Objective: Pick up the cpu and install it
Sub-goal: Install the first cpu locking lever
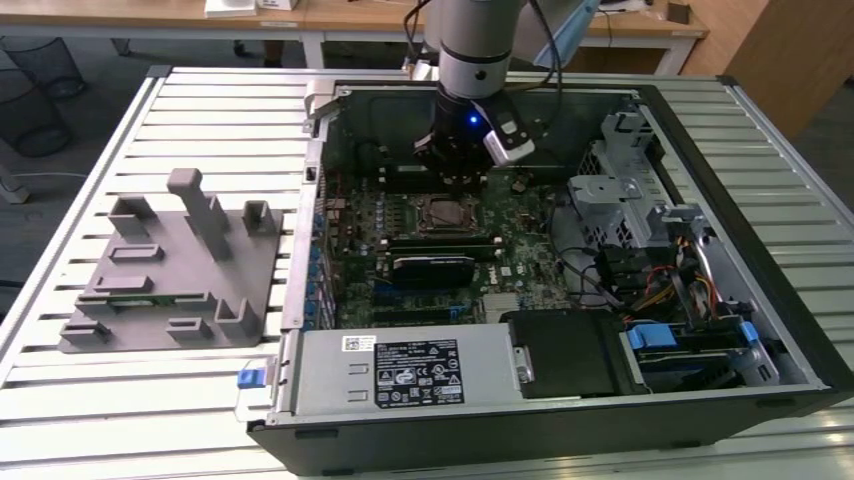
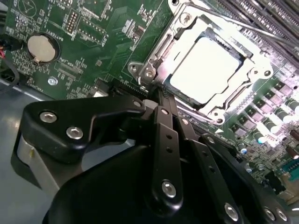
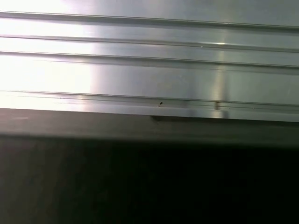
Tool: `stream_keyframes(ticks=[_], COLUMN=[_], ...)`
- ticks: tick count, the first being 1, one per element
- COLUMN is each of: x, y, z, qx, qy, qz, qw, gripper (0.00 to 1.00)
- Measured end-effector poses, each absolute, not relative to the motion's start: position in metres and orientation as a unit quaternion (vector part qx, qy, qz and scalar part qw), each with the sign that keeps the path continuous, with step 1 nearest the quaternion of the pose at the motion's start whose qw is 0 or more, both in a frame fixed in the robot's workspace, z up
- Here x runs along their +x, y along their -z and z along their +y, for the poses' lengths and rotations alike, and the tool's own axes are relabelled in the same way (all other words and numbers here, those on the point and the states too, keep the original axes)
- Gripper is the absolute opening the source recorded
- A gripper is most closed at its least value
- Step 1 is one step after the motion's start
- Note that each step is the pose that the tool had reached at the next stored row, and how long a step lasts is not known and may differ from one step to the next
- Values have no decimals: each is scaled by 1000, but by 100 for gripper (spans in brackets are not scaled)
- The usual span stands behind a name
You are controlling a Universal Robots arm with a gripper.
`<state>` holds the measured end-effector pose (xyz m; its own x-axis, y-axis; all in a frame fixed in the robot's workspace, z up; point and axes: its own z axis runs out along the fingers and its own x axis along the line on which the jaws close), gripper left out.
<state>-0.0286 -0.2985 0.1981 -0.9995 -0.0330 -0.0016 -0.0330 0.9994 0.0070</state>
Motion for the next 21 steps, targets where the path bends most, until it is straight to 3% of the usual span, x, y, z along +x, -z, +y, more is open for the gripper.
stream_keyframes(ticks=[7,13,21], x=[-29,-28,-29], y=[-196,-196,-211], z=[-298,-298,-298], qx=[-17,-16,-16], qy=[-2,-24,-27], qz=[1000,1000,999], qw=[1,1,1], gripper=[11,11,11])
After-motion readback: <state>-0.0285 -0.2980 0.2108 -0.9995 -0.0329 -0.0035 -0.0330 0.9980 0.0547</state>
